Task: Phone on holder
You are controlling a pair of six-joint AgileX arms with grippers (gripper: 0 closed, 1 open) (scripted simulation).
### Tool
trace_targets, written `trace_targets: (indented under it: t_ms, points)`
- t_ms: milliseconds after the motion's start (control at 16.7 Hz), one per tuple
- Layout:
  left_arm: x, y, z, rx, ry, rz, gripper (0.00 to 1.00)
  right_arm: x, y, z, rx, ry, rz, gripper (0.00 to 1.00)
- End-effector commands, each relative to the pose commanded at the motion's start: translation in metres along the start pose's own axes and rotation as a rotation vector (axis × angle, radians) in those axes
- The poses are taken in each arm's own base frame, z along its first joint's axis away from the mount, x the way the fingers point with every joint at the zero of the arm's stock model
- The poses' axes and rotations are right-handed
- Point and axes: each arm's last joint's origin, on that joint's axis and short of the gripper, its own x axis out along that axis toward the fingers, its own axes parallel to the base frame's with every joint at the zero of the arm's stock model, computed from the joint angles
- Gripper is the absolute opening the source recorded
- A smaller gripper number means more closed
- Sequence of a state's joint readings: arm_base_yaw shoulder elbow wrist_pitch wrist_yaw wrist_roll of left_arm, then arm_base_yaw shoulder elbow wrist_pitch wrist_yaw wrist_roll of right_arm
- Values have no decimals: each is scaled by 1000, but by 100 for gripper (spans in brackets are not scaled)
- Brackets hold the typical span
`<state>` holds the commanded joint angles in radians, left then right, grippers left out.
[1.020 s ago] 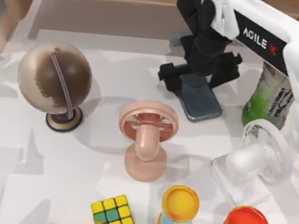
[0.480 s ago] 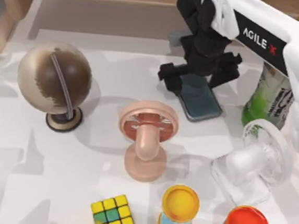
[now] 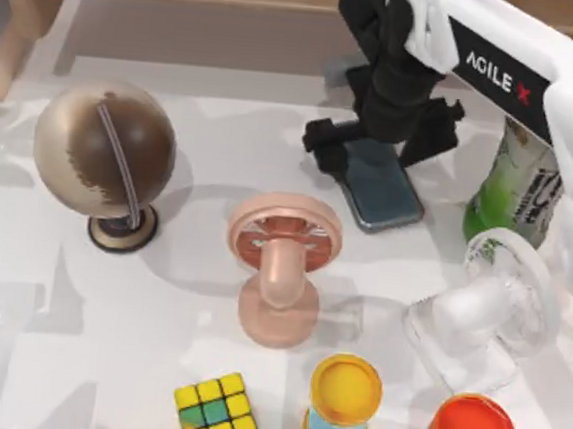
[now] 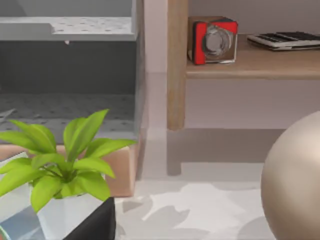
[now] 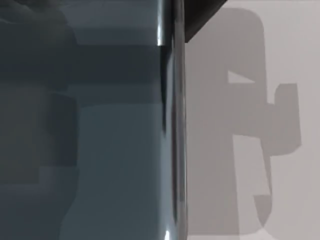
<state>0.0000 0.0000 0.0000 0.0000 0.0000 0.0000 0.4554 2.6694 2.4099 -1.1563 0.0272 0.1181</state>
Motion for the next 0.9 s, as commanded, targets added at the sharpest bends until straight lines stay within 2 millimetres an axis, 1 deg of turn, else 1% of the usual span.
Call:
trace_targets:
  t_ms: [240,540,600,720,900]
  points:
    - [0,0,0,0,0,0,100,-14,0,2,1,3,0,0]
    - [0,0,0,0,0,0,100,-15,0,2,2,3,0,0]
    - [0,0,0,0,0,0,100,-20,3,3,-3,-12,-1,0]
    - [0,0,0,0,0,0,100,-40,16,2,-17,-62,-9,0]
    - [0,0,0,0,0,0,100,-83,40,-7,-28,-163,-40,0]
